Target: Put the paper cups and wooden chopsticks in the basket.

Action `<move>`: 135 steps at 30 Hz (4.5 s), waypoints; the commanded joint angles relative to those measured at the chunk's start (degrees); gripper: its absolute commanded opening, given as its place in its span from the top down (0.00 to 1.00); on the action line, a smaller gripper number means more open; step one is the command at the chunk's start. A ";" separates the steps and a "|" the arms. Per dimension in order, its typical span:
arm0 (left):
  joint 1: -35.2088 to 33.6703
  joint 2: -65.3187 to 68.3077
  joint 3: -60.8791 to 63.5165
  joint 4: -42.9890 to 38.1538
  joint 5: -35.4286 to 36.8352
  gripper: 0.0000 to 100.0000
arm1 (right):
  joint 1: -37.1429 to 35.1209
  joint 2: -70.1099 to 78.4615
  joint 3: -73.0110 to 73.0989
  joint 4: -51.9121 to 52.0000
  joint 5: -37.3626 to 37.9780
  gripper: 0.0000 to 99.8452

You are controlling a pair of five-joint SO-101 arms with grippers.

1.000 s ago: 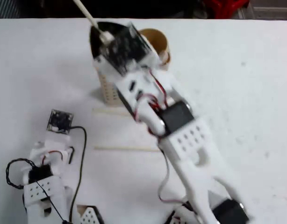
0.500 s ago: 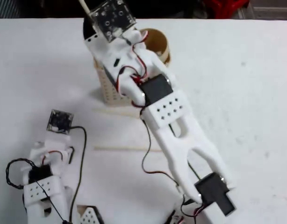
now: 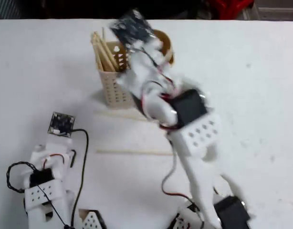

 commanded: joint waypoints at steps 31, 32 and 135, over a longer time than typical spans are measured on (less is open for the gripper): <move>0.48 -0.75 -0.53 -0.88 -0.62 0.76 | 14.99 -5.32 56.18 -20.53 64.26 0.82; 0.48 -0.75 -0.53 -0.88 -0.62 0.76 | 15.08 -2.51 54.68 -21.49 63.12 0.82; 0.48 -0.75 -0.53 -0.79 -0.62 0.76 | -6.11 -13.93 32.44 -17.45 17.58 0.98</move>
